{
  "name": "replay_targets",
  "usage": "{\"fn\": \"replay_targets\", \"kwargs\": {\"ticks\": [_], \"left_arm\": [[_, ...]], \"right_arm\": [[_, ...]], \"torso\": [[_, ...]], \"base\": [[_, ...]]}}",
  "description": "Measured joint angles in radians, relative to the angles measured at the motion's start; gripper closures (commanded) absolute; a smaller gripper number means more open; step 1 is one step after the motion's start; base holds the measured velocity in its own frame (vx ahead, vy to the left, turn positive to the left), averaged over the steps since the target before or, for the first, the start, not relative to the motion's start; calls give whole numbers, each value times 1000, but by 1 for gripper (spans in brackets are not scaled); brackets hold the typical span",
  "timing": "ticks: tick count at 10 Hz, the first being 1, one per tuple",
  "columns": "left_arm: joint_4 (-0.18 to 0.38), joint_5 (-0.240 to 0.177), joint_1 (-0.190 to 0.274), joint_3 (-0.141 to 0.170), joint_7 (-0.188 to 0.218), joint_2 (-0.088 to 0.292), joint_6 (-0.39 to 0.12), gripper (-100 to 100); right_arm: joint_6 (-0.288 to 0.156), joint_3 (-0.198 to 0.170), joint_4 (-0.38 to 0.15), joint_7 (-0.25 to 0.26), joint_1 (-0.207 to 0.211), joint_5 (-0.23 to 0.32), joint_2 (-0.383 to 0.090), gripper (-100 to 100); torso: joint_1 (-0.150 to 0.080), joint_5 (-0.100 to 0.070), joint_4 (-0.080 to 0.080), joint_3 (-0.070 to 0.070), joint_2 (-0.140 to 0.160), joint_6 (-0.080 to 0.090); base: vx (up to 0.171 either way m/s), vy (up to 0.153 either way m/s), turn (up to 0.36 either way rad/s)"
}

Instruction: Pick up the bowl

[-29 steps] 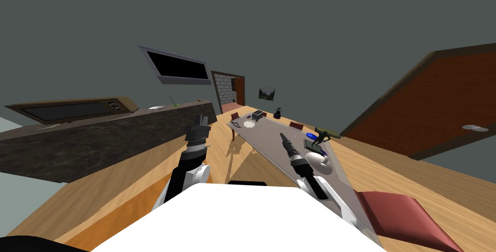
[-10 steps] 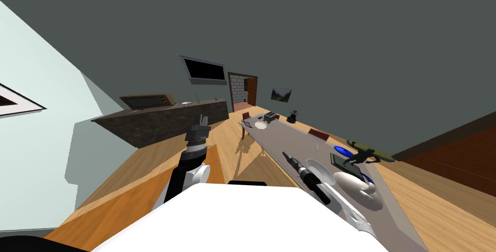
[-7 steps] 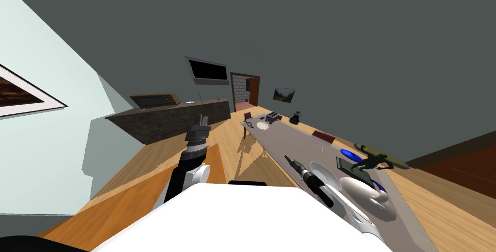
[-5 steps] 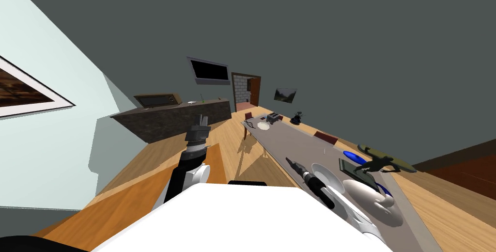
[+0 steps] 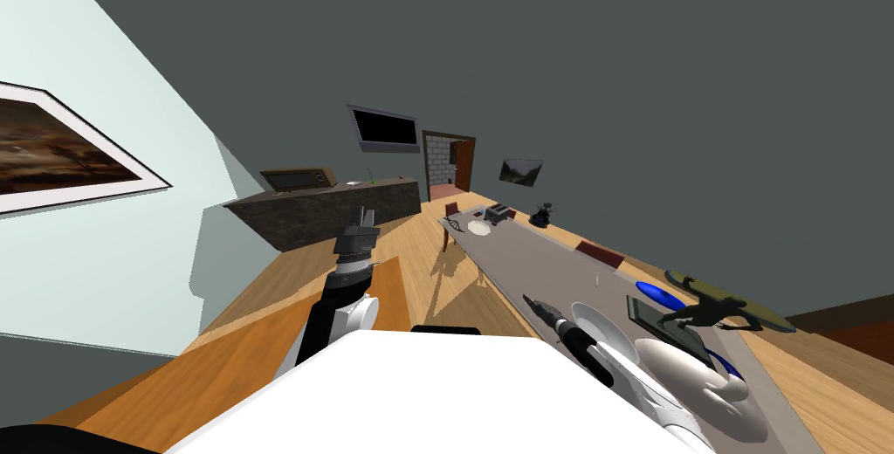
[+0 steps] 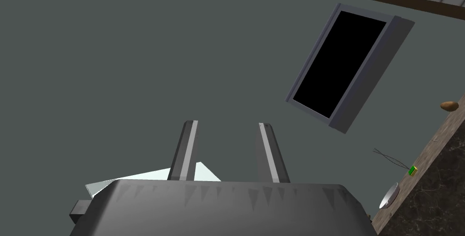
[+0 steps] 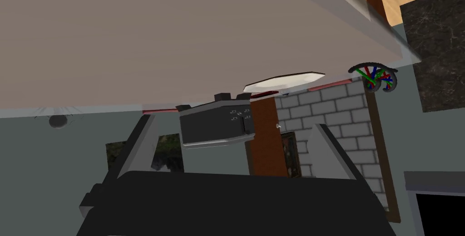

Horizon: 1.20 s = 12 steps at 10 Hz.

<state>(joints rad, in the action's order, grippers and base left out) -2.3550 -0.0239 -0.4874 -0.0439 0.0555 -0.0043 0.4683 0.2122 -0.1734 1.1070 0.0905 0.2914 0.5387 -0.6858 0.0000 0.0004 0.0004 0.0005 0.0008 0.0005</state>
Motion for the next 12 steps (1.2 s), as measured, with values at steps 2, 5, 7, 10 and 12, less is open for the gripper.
{"fn": "replay_targets", "kwargs": {"ticks": [2, 5, 7, 10, 12], "left_arm": [[0, 0, 0, 0, 0, 0, 0, 0], [0, 0, 0, 0, 0, 0, 0, 0], [0, 0, 0, 0, 0, 0, 0, 0], [0, 0, 0, 0, 0, 0, 0, 0], [0, 0, 0, 0, 0, 0, 0, 0]], "right_arm": [[-2, -11, -45, 1, -10, 11, -12, -100], [-13, -32, -110, 8, -26, 38, -29, -100], [-16, -50, -166, 15, -41, 61, -45, -100], [-13, -61, -248, 35, -58, 88, -51, -100], [-30, -95, -312, 42, -69, 122, -74, -100]], "torso": [[0, 0, 0, 0, 0, 1], [-1, 0, 0, 0, 0, 1], [-1, 0, 0, 0, 0, 1], [-1, 0, 0, 0, 0, 1], [-2, 0, 0, 0, 0, 1]], "base": [[7, 3, 42], [9, 1, 67], [8, -4, 32], [12, -6, 93], [18, -18, 105]]}}
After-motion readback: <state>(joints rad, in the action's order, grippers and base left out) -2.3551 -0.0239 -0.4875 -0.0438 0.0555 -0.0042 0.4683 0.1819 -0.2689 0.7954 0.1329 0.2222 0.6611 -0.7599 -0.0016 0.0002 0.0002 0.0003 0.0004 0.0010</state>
